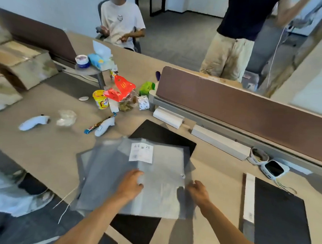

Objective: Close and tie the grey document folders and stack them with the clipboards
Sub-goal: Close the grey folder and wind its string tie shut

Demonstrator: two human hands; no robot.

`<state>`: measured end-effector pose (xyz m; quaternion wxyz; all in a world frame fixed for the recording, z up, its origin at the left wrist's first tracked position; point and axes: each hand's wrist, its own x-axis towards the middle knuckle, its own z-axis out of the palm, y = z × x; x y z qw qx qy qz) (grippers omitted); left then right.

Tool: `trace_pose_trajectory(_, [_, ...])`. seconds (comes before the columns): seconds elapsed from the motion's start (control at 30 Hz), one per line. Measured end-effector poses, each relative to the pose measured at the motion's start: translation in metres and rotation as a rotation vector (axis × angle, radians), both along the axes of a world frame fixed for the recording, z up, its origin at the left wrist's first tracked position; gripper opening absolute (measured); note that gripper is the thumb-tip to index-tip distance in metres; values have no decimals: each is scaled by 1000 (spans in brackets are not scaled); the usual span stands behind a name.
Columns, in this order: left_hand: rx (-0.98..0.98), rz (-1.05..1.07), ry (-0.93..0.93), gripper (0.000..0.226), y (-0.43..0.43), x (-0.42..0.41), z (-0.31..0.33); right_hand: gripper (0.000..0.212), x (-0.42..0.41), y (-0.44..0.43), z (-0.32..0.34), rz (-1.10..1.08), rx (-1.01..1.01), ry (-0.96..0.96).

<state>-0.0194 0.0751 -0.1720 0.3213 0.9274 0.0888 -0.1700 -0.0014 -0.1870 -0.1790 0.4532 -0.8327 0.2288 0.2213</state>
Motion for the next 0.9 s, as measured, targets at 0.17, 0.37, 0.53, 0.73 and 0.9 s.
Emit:
trace_pose_trajectory(0.17, [-8,-81,27,53,25,12,-6,42,10,21,8,-327,92,9])
trace_pose_trajectory(0.37, [-32,-160,28,48,43,23,-9,22,15,39,32,-173,276,-14])
trace_pose_trajectory(0.53, [-40,-139,28,48,46,22,-2,24,14,36,56,13,281,-155])
trace_pose_trajectory(0.73, [-281,100,-123,56,36,20,35,25,17,10,91,-2,431,-302])
trace_pose_trajectory(0.9, [-471,273,-295,53,10,20,83,23,21,-20,123,12,554,-412])
